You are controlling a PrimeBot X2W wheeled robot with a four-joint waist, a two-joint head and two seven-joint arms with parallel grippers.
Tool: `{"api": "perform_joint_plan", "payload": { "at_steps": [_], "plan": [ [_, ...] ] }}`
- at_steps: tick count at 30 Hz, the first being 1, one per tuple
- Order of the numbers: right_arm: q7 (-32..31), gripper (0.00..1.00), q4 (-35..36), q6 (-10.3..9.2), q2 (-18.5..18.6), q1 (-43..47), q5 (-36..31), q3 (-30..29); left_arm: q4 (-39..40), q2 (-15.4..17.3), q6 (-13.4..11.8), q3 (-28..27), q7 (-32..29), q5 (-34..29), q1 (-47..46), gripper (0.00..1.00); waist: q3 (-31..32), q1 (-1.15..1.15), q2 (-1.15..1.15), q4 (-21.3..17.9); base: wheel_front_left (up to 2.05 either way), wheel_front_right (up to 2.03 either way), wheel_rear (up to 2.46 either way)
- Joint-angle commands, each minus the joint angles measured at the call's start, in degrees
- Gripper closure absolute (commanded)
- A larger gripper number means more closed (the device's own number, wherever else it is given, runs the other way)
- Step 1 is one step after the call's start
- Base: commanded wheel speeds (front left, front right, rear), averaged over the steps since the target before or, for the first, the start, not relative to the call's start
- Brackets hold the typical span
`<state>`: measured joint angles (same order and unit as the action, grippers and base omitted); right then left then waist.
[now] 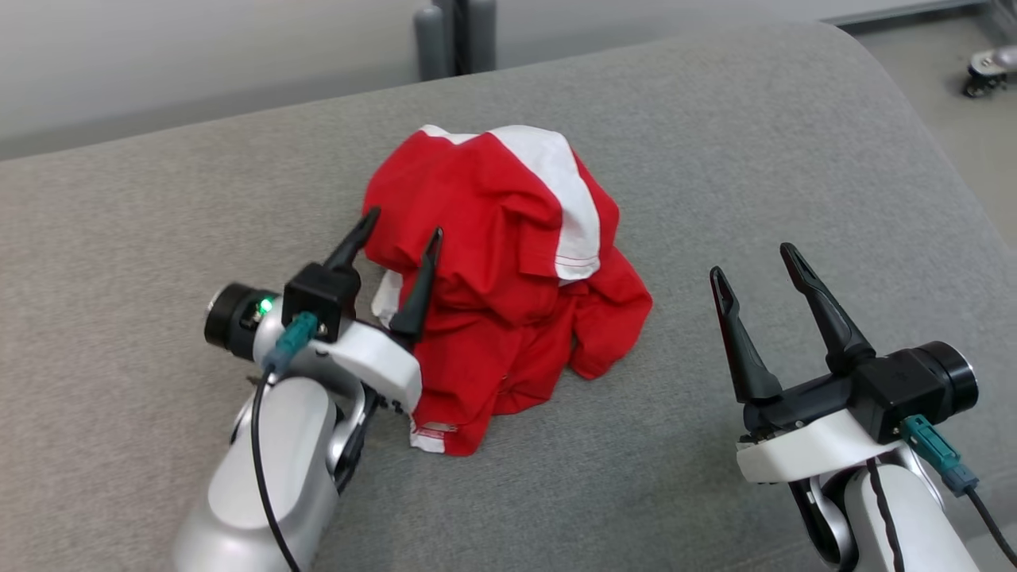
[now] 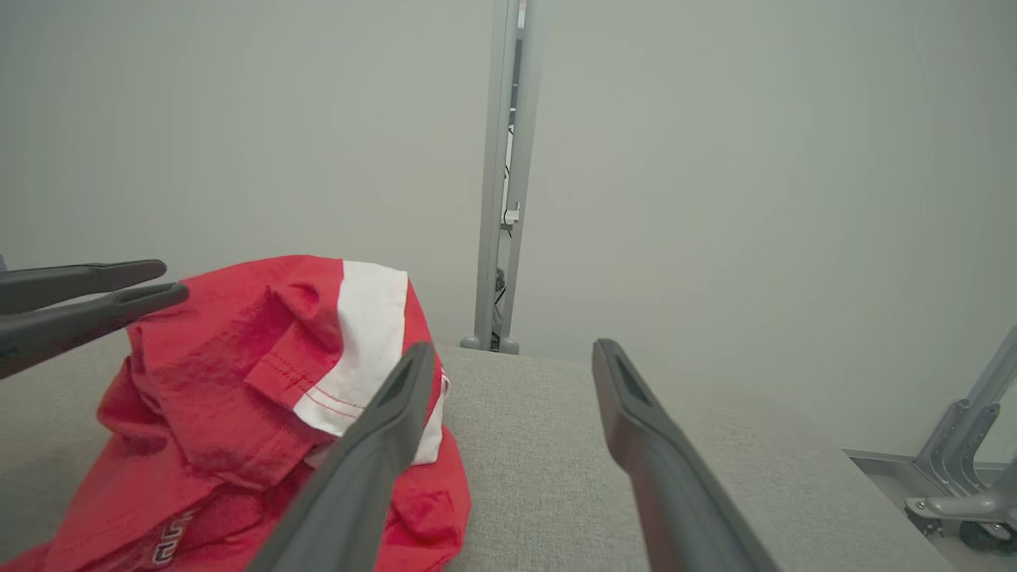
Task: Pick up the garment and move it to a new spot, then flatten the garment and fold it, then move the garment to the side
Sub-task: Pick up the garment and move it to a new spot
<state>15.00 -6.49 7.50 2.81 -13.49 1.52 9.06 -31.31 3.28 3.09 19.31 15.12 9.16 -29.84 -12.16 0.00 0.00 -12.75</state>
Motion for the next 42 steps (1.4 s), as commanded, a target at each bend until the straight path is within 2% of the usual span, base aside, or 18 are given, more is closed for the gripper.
{"api": "perform_joint_plan", "payload": {
  "at_steps": [1,10,12,19,24,27,30,35,42],
  "plan": [
    [0.3,0.0,0.2,-0.01,0.2,-0.5,0.4,0.1,-2.1,0.8,0.4,0.2,-0.8,-0.6,-2.8,0.0,-1.5,0.0,0.0,-2.0,0.0,0.0,0.0],
    [0.3,0.0,0.3,-0.01,0.2,-0.6,1.0,0.6,-10.3,1.7,2.0,2.3,-7.5,-1.2,-9.5,0.01,-2.5,0.0,0.0,-3.6,0.0,0.0,0.0],
    [0.3,0.0,0.3,-0.01,0.2,-0.7,1.2,0.6,-11.3,1.8,2.4,2.7,-8.2,-1.0,-10.4,1.0,-2.6,0.0,0.0,-3.8,0.0,0.0,0.0],
    [0.3,0.0,0.1,-0.01,0.2,-0.7,1.5,-0.2,-11.3,1.7,1.5,2.3,-3.7,0.0,-11.9,1.0,-2.5,0.0,0.0,-3.0,0.0,0.0,0.0],
    [0.3,0.0,-0.4,-0.01,0.2,-0.4,1.1,-0.4,-8.2,1.5,-0.6,0.5,-0.6,1.0,-12.2,1.0,-1.1,0.0,0.0,-1.3,0.0,0.0,0.0],
    [0.3,0.0,-0.7,-0.01,0.2,-0.2,0.9,-0.2,-4.3,1.7,-1.9,-1.4,0.0,1.7,-11.7,1.0,0.1,0.0,0.0,-0.2,0.0,0.0,0.0],
    [0.3,0.0,-0.9,-0.01,0.2,-0.1,0.9,-0.3,3.0,2.1,-3.1,-4.4,0.1,2.4,-10.7,1.0,1.2,0.0,0.0,0.9,0.0,0.0,0.0],
    [0.3,0.0,-1.3,-0.01,0.2,0.3,0.9,0.1,13.7,3.2,-3.6,-9.5,0.0,2.3,-8.5,1.0,3.2,0.0,0.0,2.8,0.0,0.0,0.0],
    [0.3,0.0,-1.2,-0.01,0.2,0.7,1.6,0.4,18.9,6.9,-4.4,-15.7,0.0,1.6,-6.3,1.0,4.5,0.0,0.0,4.8,0.0,0.0,0.0]
  ]
}}
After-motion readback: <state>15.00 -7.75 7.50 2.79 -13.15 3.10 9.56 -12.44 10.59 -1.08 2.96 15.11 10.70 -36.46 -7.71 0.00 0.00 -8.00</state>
